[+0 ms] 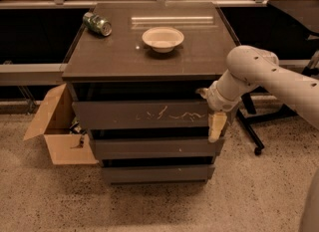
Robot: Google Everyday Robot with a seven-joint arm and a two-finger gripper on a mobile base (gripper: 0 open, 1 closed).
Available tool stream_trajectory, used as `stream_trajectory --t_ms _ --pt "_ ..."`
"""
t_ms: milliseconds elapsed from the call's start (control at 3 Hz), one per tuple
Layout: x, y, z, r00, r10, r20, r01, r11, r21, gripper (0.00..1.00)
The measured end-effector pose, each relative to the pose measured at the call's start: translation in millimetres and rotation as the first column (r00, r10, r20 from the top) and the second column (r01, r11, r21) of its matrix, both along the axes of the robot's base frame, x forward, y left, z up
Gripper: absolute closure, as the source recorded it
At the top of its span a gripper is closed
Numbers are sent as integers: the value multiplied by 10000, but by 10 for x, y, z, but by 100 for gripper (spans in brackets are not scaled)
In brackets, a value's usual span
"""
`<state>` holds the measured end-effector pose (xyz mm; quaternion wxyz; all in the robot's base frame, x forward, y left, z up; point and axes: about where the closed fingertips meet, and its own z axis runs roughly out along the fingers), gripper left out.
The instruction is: Open top drawer
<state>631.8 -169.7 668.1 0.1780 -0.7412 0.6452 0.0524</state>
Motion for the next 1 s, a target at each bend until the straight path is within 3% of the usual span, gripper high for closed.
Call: stream_trajectory --t_ms 333,1000 --pt "70 50 -98 9998 94 -184 -93 9999 77 17" --pt "-35 130 -119 9988 410 -285 -408 9992 58 64"
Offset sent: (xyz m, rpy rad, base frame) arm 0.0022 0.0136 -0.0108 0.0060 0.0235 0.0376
